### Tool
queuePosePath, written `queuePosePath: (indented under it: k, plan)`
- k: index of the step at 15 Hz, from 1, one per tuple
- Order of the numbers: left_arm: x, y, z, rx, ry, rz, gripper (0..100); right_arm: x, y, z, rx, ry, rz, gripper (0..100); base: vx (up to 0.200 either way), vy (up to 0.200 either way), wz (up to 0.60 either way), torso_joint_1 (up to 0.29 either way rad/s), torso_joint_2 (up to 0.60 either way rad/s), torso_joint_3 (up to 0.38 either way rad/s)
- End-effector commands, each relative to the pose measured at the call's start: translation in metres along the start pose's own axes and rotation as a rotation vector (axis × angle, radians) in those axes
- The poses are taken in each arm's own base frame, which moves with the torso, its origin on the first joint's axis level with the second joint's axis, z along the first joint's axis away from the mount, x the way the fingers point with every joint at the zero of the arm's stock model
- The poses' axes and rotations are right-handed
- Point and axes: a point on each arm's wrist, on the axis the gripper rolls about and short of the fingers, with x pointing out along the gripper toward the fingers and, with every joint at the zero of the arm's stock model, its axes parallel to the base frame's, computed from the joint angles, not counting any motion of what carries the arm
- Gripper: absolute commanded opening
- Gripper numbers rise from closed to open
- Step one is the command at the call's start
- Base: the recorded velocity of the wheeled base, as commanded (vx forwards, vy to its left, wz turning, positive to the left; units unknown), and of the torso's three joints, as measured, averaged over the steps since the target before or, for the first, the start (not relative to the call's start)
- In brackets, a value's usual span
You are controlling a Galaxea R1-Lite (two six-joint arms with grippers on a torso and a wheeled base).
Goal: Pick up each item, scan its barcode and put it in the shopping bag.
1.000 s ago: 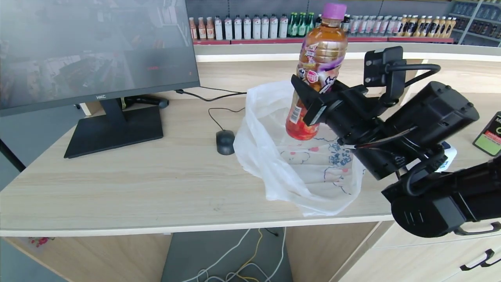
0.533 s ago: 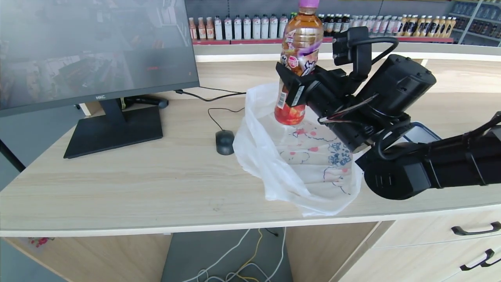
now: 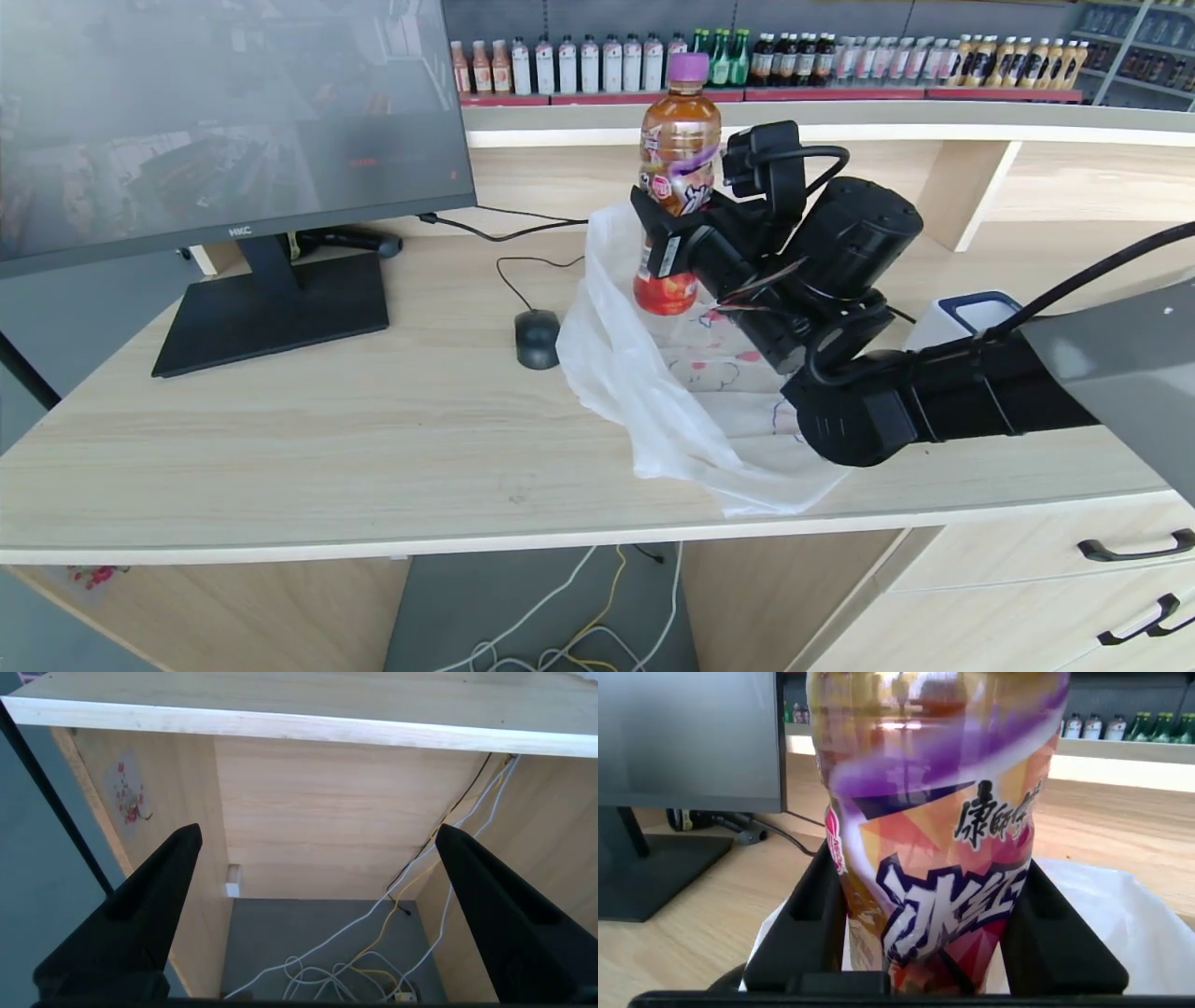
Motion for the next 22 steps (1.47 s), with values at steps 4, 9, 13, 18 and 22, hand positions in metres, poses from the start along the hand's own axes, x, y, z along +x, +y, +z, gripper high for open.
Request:
queuePosePath:
  k: [4, 9, 13, 18, 22]
  plan:
    - [0.000, 0.000, 0.000, 0.000, -0.001, 0.000, 100, 0.002, -0.007, -0.025, -0.012, 0.049, -0.014, 0, 0.000, 0.000, 0.00, 0.000, 0.00, 0.000]
    - [0.000, 0.000, 0.000, 0.000, -0.001, 0.000, 100, 0.002, -0.010, -0.041, -0.016, 0.083, -0.016, 0, 0.000, 0.000, 0.00, 0.000, 0.00, 0.000]
    - [0.000, 0.000, 0.000, 0.000, -0.001, 0.000, 100, 0.002, -0.009, -0.046, -0.006, 0.092, -0.017, 0, 0.000, 0.000, 0.00, 0.000, 0.00, 0.000]
    - [0.000, 0.000, 0.000, 0.000, -0.001, 0.000, 100, -0.002, -0.008, -0.047, -0.006, 0.101, -0.016, 0, 0.000, 0.000, 0.00, 0.000, 0.00, 0.000]
    - [0.000, 0.000, 0.000, 0.000, -0.001, 0.000, 100, -0.003, -0.007, -0.048, -0.005, 0.107, -0.013, 0, 0.000, 0.000, 0.00, 0.000, 0.00, 0.000]
